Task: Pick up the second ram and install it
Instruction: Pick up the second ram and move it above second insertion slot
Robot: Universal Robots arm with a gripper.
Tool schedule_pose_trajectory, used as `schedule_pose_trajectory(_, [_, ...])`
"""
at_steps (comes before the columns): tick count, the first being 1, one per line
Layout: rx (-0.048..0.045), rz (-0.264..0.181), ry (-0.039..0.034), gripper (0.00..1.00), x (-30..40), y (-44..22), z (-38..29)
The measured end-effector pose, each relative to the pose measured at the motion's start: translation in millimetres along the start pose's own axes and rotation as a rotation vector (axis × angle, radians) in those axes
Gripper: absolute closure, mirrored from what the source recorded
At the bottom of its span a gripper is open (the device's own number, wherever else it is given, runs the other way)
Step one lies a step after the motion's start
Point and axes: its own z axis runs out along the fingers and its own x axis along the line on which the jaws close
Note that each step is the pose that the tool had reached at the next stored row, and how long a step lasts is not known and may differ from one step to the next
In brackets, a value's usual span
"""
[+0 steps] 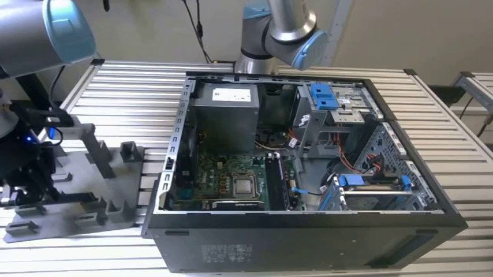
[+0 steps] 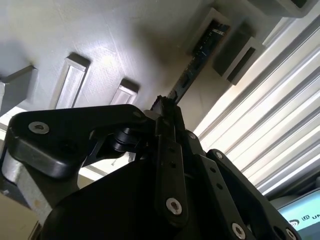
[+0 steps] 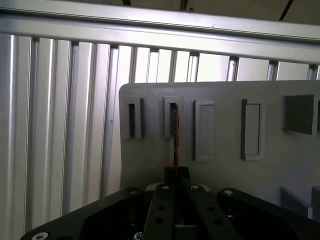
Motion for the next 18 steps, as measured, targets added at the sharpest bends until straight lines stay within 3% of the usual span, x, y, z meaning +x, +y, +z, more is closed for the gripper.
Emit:
schedule_pose_trajectory(6, [0.0002, 0.018, -0.0048, 0.86, 0.1, 0.1, -6.1])
schedule_pose_trajectory(18, [-0.0001, 0.037, -0.0055, 0.86, 0.2, 0.2, -14.4])
